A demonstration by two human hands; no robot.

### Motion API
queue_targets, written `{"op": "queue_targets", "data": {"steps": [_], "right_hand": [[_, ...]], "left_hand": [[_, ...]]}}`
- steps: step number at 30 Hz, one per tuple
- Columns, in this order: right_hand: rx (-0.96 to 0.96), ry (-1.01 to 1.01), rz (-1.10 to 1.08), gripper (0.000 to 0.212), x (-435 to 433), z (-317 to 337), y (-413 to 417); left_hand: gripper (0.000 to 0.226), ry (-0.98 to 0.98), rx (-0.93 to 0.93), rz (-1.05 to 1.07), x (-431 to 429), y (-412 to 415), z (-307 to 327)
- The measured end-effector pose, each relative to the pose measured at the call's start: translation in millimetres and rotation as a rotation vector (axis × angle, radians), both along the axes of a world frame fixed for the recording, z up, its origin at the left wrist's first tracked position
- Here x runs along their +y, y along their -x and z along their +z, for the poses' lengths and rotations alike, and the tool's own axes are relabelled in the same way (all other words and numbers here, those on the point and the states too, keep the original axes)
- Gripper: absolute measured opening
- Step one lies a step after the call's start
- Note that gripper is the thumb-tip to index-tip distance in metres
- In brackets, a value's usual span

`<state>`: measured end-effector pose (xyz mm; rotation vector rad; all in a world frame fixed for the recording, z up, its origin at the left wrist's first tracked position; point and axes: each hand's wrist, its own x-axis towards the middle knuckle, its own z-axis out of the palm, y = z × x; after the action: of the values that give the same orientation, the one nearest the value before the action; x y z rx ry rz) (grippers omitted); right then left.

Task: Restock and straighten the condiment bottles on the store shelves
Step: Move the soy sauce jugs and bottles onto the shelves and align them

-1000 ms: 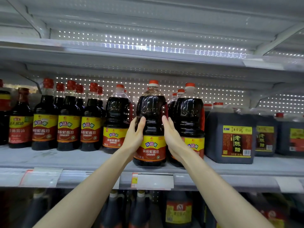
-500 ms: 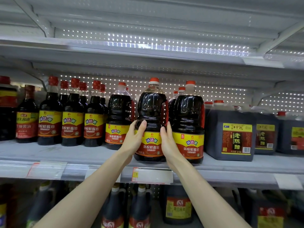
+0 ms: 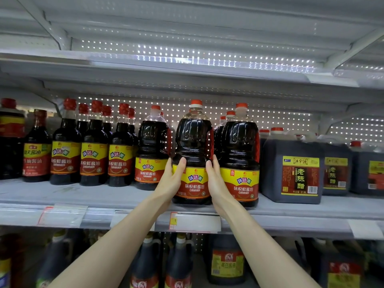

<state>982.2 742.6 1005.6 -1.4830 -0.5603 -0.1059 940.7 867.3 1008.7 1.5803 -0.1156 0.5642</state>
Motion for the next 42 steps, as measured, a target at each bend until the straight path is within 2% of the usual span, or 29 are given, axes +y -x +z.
{"op": "queue_targets", "data": {"steps": [7,23,42], "right_hand": [[0.000,0.010,-0.010,0.055,0.8,-0.1,-1.0],[-0.011,-0.015,0.007,0.056,0.6,-1.2,-7.0],[-0.003,-0.024,0.000,0.057,1.3,-3.3,-6.8]], "left_hand": [[0.051,0.008,0.034,-0.041,0.7,-1.2,1.2],[0.070,-0.045,0.057,-0.074,3.5,-6.1,1.9],[0.056,-0.028,0.035,-0.031,-3.0,-1.3,0.2]]}}
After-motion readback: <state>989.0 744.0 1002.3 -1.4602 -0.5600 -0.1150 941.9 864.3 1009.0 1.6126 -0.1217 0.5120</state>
